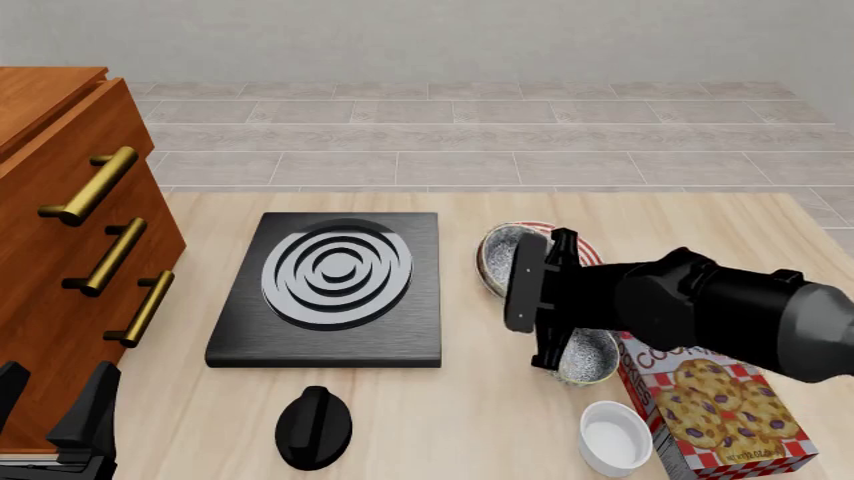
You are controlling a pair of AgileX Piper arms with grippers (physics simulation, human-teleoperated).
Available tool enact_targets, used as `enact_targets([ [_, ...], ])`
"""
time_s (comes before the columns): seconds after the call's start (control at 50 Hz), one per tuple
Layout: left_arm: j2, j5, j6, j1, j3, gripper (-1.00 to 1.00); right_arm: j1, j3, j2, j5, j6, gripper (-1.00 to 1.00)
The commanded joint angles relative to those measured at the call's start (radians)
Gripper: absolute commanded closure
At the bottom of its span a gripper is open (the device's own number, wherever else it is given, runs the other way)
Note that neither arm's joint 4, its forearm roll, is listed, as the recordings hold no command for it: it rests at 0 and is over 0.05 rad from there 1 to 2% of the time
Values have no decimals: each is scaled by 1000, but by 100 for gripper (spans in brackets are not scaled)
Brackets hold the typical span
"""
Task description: Pick the akita bowl from table center and place it on the plate.
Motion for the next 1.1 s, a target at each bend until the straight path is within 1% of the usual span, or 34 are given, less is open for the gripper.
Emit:
enact_targets([
  [0.02, 0, 0, 0, 0, 0, -100, -39, -118, 24, 42, 82, 100],
  [0.06, 0, 0, 0, 0, 0, -100, -57, -131, 39, 46, 101, 100],
  [0.08, 1, 0, 0, 0, 0, -100, -57, -123, 44, 34, 93, 100],
  [0.14, 1, 0, 0, 0, 0, -100, -66, -154, 64, 41, 143, 100],
  [0.22, 0, 0, 0, 0, 0, -100, -63, -168, 97, 36, 181, 100],
  [0.24, 0, 0, 0, 0, 0, -100, -74, -187, 107, 34, 202, 100],
  [0.26, 0, 0, 0, 0, 0, -100, -82, -198, 110, 35, 209, 100],
  [0.28, 0, 0, 0, 0, 0, -100, -82, -198, 110, 35, 209, 100],
  [0.3, 0, 0, 0, 0, 0, -100, -56, -178, 119, 39, 230, 100],
  [0.34, 0, 0, 0, 0, 0, -100, -75, -181, 117, 19, 255, 100],
  [0.36, 0, 0, 0, 0, 0, -100, -80, -165, 113, -8, 236, 100],
  [0.48, 1, 0, 0, 0, 0, -100, -106, -137, 138, -67, 230, 100],
  [0.52, 1, 0, 0, 0, 0, -100, -117, -124, 155, -111, 211, 100],
  [0.56, 0, 0, 0, 0, 0, -100, -115, -129, 162, -113, 218, 100],
  [0.58, 0, 0, 0, 0, 0, -100, -129, -118, 174, -146, 200, 100],
  [0.62, 0, 0, 0, 0, 0, -100, -132, -116, 181, -159, 196, 100],
  [0.66, 0, 0, 0, 0, 0, -100, -142, -115, 194, -185, 179, 100],
  [0.68, 0, 0, 0, 0, 0, -100, -146, -127, 211, -200, 186, 100],
  [0.7, 1, 0, 0, 0, 0, -100, -146, -139, 222, -206, 205, 100],
  [0.76, 0, 0, 0, 0, 0, -100, -160, -155, 246, -218, 213, 100],
  [0.8, 0, 0, 0, 0, 0, -100, -163, -179, 264, -213, 240, 100],
  [0.82, 0, 0, 0, 0, 0, -100, -155, -208, 288, -207, 270, 100],
  [0.84, 0, 0, 0, 0, 0, -100, -155, -208, 289, -207, 270, 100],
  [0.86, 0, 0, 0, 0, 0, -100, -159, -238, 311, -196, 298, 100],
  [1.0, 0, 0, 0, 0, 0, -100, -185, -311, 371, -189, 320, 100],
  [1.04, 0, 0, 0, 0, 0, -100, -184, -355, 395, -154, 362, 100],
  [1.08, 0, 0, 0, 0, 0, -100, -183, -362, 405, -149, 360, 100],
  [1.1, 0, 0, 0, 0, 0, -100, -184, -371, 413, -143, 368, 100],
])
